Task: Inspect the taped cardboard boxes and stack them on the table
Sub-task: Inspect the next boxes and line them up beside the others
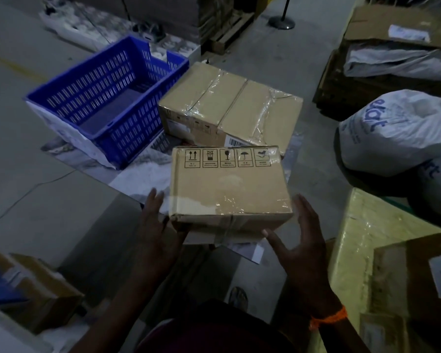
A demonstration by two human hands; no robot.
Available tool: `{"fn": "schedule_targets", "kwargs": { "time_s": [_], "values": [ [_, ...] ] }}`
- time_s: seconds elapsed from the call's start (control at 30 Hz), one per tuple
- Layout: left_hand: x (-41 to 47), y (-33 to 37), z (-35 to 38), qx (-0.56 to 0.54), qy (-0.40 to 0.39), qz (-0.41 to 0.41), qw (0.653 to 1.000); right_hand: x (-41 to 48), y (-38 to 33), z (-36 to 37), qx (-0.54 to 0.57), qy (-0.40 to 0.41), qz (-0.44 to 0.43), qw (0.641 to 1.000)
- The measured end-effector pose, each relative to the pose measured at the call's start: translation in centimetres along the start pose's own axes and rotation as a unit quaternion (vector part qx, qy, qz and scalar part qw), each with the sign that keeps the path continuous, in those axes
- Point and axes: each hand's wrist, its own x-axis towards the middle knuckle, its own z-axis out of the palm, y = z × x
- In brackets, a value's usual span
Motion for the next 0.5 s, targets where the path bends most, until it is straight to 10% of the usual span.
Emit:
{"fn": "schedule_targets", "kwargs": {
  "time_s": [0.13,0.5],
  "values": [
    [-1.4,-2.6,1.0,-0.008,-0.084,-0.109,0.990,-1.2,2.7,1.6,0.078,-0.156,0.192,0.966],
    [1.2,-0.5,-2.0,-0.126,0.051,-0.160,0.978,0.8,-2.1,4.3,0.162,-0.152,0.092,0.971]
  ]
}}
